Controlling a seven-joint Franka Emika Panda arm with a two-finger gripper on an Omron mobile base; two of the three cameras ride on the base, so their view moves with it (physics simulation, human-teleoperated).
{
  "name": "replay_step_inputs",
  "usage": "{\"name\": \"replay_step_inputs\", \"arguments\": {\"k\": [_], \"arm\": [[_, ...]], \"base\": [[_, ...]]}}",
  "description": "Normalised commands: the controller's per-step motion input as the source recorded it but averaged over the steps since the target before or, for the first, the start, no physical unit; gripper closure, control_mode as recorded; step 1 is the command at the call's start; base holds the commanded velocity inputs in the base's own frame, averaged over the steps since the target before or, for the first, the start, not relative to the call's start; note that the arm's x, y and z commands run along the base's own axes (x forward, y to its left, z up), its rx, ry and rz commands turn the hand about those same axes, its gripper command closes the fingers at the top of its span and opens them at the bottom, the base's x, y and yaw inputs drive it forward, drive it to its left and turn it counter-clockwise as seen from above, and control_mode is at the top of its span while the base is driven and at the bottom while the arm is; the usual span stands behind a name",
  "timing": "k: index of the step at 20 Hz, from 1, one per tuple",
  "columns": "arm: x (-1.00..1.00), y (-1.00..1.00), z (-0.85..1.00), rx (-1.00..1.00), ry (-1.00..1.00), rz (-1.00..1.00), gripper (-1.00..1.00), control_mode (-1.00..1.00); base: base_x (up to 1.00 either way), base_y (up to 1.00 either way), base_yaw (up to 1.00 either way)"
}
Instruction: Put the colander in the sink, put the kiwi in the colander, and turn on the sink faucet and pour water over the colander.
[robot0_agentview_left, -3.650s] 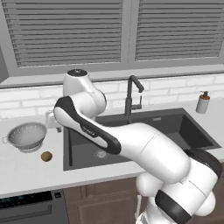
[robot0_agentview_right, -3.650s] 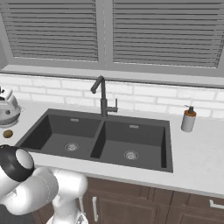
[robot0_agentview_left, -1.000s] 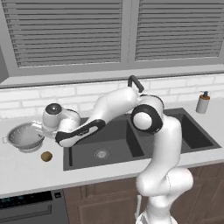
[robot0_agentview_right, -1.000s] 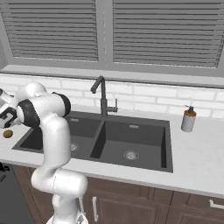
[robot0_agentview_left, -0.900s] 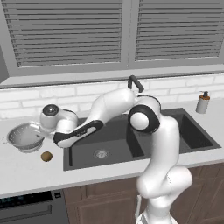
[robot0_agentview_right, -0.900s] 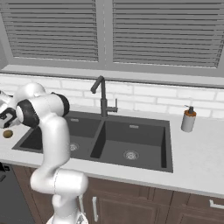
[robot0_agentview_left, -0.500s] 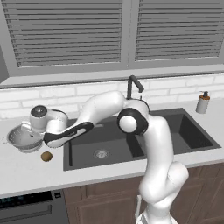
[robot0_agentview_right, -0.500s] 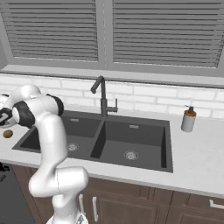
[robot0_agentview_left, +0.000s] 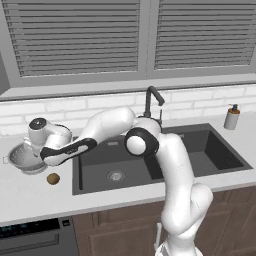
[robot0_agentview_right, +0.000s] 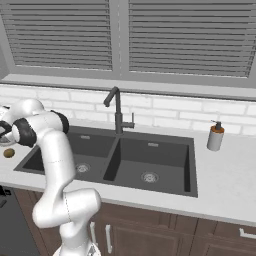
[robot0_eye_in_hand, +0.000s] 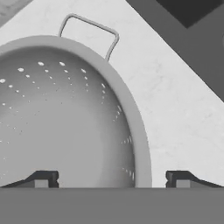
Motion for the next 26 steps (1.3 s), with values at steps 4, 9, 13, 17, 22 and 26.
{"name": "replay_step_inputs", "arguments": {"k": [4,9,13,17,22,26], "arm": [[0.07,0.00,-0.19,0.00,0.09,-0.11,1.00,-1.00],[0.02,0.00,-0.09,0.00,0.04,-0.13,1.00,-1.00],[0.00,-0.14,0.00,0.00,0.00,-0.20,1.00,-1.00],[-0.07,-0.29,0.24,0.00,-0.01,-0.32,1.00,-1.00],[-0.03,-0.52,0.49,0.00,0.00,-0.45,1.00,-1.00],[-0.07,-0.79,0.38,0.03,0.00,-0.52,1.00,-1.00]], "base": [[0.00,0.00,0.00],[0.00,0.00,0.00],[0.00,0.00,0.00],[0.00,0.00,0.00],[0.00,0.00,0.00],[0.00,0.00,0.00]]}}
